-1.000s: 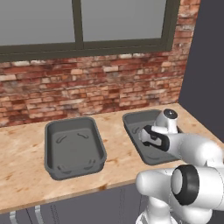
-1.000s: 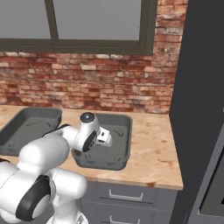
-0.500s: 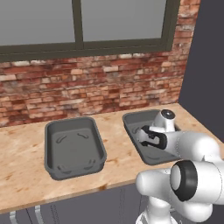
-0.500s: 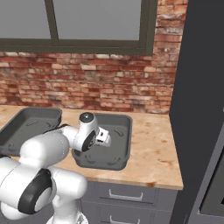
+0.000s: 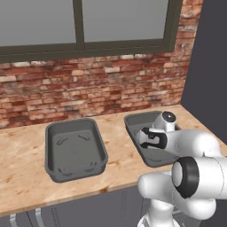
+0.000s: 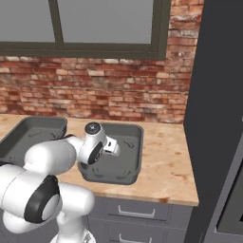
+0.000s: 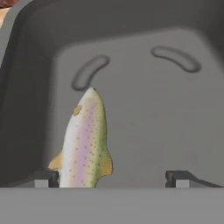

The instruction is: Place one onion and one fish in each tupperware on the nearby counter, to pack two identical lunches.

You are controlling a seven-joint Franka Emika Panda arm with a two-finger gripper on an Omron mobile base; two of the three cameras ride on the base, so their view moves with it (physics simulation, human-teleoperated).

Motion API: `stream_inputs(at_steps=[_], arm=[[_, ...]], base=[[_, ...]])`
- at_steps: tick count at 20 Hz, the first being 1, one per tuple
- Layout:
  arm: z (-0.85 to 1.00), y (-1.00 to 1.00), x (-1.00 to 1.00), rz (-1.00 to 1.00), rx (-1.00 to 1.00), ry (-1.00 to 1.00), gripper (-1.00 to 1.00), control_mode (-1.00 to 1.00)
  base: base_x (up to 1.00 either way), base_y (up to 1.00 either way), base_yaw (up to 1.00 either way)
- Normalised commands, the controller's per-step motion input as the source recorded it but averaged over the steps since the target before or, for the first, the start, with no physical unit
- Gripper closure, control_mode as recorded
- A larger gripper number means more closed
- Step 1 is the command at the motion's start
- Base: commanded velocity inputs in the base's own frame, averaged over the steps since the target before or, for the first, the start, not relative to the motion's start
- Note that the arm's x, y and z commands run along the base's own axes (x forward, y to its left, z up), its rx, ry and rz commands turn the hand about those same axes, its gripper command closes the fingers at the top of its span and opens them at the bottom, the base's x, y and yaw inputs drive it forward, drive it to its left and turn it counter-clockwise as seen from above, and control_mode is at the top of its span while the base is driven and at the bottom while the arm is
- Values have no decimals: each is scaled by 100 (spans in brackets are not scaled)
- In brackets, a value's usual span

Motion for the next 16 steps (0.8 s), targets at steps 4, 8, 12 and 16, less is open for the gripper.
stream_inputs(at_steps=[4,8,12,16], arm=[[14,0,0,-1,-1,-5,-100,-100],[0,-1,8,0,0,2,-100,-100],[-17,-11,16,0,0,3,-100,-100],[-36,-21,5,0,1,0,-100,-100]], base=[[0,0,0],[0,0,0],[0,0,0],[0,0,0]])
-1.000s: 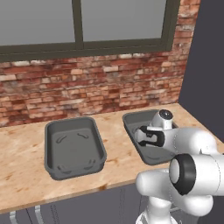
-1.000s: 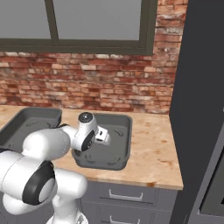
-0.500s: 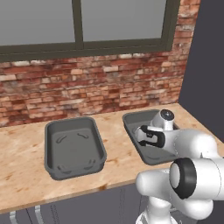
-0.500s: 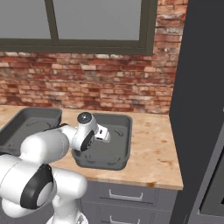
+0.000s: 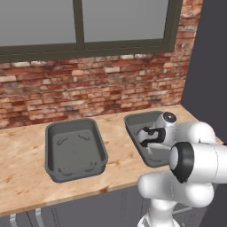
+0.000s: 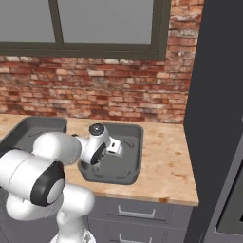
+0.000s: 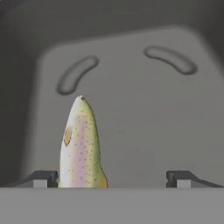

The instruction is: Place one onion and one fish in each tupperware on the nearby counter, to pack two identical lunches.

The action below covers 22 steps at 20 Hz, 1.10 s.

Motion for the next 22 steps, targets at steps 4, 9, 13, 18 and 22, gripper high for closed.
stream_inputs(at_steps=[4,9,13,18,22], arm=[[-61,-8,4,0,5,-1,-100,-100],[25,0,-4,0,1,0,-100,-100],[99,9,-35,0,-11,0,-100,-100],[92,13,-55,0,-18,1,-100,-100],[59,3,-65,0,-13,0,-100,-100]], base=[[0,0,0],[0,0,0],[0,0,0],[0,0,0],[0,0,0]])
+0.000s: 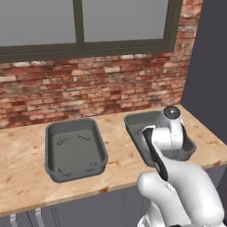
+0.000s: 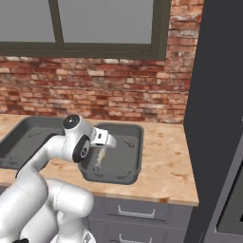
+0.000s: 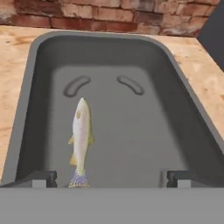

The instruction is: Place one onion and one fish in each tupperware on the nearby counter, to pack two identical lunches.

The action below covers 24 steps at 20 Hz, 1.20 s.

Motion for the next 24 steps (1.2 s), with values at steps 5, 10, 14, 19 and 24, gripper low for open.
stream_inputs(at_steps=[5,10,14,19,24], arm=[[30,0,-96,0,-2,-10,-100,-100],[42,0,-100,0,0,-28,-100,-100],[14,16,-72,0,0,-22,-100,-100],[0,13,-64,2,0,-6,-100,-100],[0,0,0,0,0,0,-100,100]], base=[[0,0,0],[0,0,0],[0,0,0],[0,0,0],[-91,1,3]])
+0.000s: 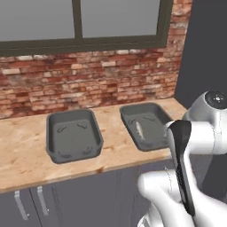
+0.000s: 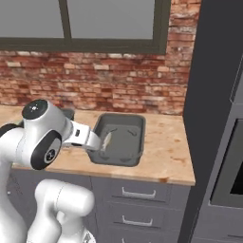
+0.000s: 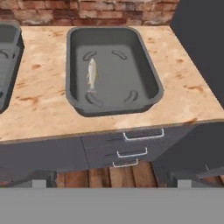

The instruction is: Place one onion and one fish in each tupperware on the nearby counter, to pack two identical lunches.

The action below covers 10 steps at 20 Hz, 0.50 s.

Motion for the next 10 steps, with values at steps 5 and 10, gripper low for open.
stream_inputs(at_steps=[5,10], arm=[[0,0,0,0,0,0,-100,100],[0,0,0,0,0,0,-100,100]], base=[[-97,-22,0],[-26,-89,-6]])
